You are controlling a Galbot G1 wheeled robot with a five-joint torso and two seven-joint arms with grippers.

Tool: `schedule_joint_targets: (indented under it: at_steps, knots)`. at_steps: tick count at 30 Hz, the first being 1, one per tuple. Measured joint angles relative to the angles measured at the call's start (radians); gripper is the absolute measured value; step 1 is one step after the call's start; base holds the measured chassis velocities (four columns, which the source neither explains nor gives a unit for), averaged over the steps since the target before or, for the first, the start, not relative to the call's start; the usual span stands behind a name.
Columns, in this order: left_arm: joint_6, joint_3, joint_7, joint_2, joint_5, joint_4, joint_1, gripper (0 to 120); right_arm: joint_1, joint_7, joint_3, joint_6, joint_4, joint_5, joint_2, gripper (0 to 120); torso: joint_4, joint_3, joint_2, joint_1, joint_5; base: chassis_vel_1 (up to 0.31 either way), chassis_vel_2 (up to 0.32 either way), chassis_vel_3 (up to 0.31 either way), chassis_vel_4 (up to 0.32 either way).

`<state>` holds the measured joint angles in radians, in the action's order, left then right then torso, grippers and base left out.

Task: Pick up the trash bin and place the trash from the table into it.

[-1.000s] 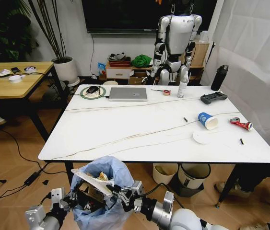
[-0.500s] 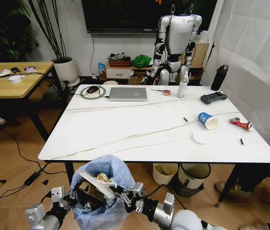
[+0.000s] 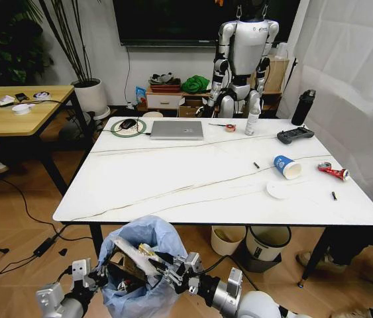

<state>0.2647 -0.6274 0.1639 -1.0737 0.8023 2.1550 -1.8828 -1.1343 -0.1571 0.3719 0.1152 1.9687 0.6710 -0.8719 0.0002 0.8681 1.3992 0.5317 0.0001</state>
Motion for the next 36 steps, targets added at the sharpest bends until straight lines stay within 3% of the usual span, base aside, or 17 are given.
schedule_joint_targets:
  at_steps: [9, 11, 15, 18, 22, 28, 31, 33, 36]
  knots:
    - [0.0, 0.005, -0.001, 0.0, -0.002, -0.01, 0.005, 0, -0.044, -0.001, -0.097, 0.005, 0.083, 0.0, 0.019, 74, -0.0001, 0.0, 0.0, 0.0, 0.0, 0.0, 0.0, 0.0, 0.0]
    - [0.0, 0.005, -0.001, 0.0, -0.002, -0.01, 0.005, 0, -0.045, 0.0, -0.107, 0.005, 0.086, 0.0, 0.018, 76, -0.0001, 0.0, 0.0, 0.0, 0.0, 0.0, 0.0, 0.0, 0.0]
    - [0.0, 0.01, -0.003, -0.003, -0.003, -0.007, 0.008, 0, -0.049, 0.041, -0.296, -0.016, 0.101, 0.037, -0.021, 97, 0.0, 0.0, 0.0, 0.0, 0.0, 0.0, 0.0, 0.0, 0.0]
    - [0.0, 0.011, -0.004, -0.005, -0.003, -0.005, 0.008, 0, -0.05, 0.068, -0.382, -0.027, 0.078, 0.039, -0.034, 99, 0.0001, 0.0, 0.0, 0.0, -0.0001, 0.0, 0.0, 0.0, 0.0]
    - [0.0, 0.013, -0.007, -0.005, -0.006, -0.002, 0.011, 0, -0.053, 0.167, -0.544, -0.116, -0.016, -0.033, -0.041, 100, -0.0002, 0.0, 0.0, 0.0, 0.0002, 0.0, 0.0, 0.0, 0.0]
    - [-0.001, 0.014, -0.007, -0.005, -0.006, 0.003, 0.015, 0, -0.009, 0.197, -0.613, -0.181, -0.1, -0.066, -0.026, 100, -0.0001, 0.0, 0.0, 0.0, 0.0, 0.0, 0.0, 0.0, 0.0]
    - [0.0, 0.013, -0.007, -0.006, -0.007, 0.003, 0.015, 0, 0.025, 0.199, -0.637, -0.255, -0.13, -0.031, -0.019, 100, 0.0, 0.0, 0.0, 0.0, 0.0003, 0.0, 0.0, 0.0, 0.0]
    - [-0.001, 0.012, -0.008, -0.008, -0.009, 0.003, 0.013, 0, 0.08, 0.189, -0.661, -0.387, -0.174, 0.029, -0.016, 100, 0.0001, 0.0, 0.0, 0.0, 0.0001, 0.0, 0.0, 0.0, 0.0]
    - [-0.003, 0.007, -0.009, -0.008, -0.009, 0.003, 0.012, 0, 0.13, 0.172, -0.67, -0.493, -0.259, 0.033, -0.014, 100, 0.0001, 0.0, 0.0, 0.0, 0.0001, 0.0, 0.0, 0.0, 0.0]
